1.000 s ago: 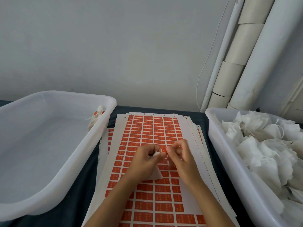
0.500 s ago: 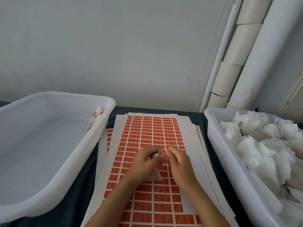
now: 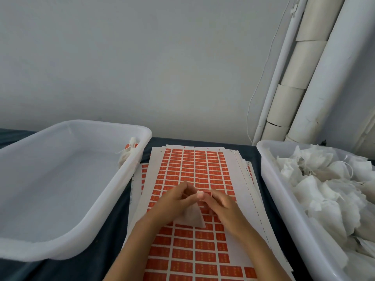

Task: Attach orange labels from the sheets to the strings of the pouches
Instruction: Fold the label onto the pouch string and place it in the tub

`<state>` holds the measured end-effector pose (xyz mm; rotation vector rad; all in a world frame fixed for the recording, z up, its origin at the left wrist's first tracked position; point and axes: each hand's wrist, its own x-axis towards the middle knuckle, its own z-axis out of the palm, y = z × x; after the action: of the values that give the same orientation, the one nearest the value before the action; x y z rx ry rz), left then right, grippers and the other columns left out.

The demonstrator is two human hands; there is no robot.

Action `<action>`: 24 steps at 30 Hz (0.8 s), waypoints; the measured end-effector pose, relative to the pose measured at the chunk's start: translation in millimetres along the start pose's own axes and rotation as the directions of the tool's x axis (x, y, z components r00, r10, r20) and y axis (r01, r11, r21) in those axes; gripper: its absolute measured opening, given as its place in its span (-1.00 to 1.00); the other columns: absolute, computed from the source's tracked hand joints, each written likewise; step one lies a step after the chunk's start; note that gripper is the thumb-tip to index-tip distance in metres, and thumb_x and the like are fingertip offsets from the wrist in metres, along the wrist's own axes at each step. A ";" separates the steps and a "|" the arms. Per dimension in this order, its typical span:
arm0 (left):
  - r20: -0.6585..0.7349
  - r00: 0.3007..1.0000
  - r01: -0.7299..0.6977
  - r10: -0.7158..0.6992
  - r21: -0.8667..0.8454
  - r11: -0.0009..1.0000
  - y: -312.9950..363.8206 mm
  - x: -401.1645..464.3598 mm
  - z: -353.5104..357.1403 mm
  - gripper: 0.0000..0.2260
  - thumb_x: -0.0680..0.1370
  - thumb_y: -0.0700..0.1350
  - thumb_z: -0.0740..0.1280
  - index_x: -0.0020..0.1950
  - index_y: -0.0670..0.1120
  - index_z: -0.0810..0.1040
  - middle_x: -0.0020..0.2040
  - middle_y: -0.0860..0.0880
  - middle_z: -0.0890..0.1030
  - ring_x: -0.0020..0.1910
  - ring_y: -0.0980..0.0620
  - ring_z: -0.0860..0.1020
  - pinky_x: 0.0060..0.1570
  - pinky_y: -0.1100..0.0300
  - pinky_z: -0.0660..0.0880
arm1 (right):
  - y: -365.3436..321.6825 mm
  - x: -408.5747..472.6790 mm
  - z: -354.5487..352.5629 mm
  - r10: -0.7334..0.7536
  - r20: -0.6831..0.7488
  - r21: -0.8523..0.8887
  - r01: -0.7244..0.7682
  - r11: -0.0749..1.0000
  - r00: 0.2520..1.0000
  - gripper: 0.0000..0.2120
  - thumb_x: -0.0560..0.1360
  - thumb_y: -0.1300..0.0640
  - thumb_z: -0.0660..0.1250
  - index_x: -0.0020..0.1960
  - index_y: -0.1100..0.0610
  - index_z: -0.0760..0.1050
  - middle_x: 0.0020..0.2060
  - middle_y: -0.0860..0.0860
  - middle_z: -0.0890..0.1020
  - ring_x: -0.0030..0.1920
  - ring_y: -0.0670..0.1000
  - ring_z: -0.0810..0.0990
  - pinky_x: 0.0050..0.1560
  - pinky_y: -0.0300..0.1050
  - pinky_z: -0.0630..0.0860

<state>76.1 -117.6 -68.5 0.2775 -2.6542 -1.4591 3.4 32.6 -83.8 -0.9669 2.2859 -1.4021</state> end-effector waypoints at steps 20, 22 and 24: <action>-0.252 0.963 0.194 -0.095 0.406 0.893 40.8 -8.2 -30.3 -0.87 0.49 0.02 0.40 -0.01 0.03 0.56 -0.07 0.04 0.61 -0.11 0.09 0.57 -0.03 0.23 0.53 | -30.5 25.0 -13.9 0.009 0.011 -0.116 -0.007 0.993 1.000 -0.91 0.45 0.08 0.40 -0.18 -0.06 0.52 -0.26 -0.13 0.62 -0.30 -0.15 0.62 -0.29 -0.39 0.52; -0.333 0.941 0.214 -0.067 0.426 0.879 61.6 0.0 -47.4 -0.83 0.50 0.02 0.39 0.04 0.00 0.57 -0.08 0.02 0.61 -0.15 0.09 0.56 -0.09 0.24 0.51 | -50.9 37.3 -16.8 -0.028 -0.075 -0.055 0.024 0.998 0.997 -0.85 0.46 0.11 0.39 -0.23 -0.08 0.48 -0.31 -0.15 0.59 -0.38 -0.23 0.59 -0.40 -0.48 0.42; -0.443 0.896 0.241 -0.025 0.439 0.865 80.0 4.0 -68.5 -0.87 0.50 0.02 0.39 0.01 0.03 0.57 -0.16 0.06 0.59 -0.24 0.11 0.52 -0.25 0.27 0.41 | -72.9 50.6 -18.0 -0.070 -0.134 0.044 0.076 0.996 0.989 -0.86 0.46 0.14 0.38 -0.21 -0.06 0.49 -0.32 -0.16 0.59 -0.40 -0.25 0.59 -0.42 -0.48 0.44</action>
<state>75.2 -133.0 35.8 0.7449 -2.6078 -0.6139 -15.1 -11.3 -6.9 -0.9791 2.3188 -1.5890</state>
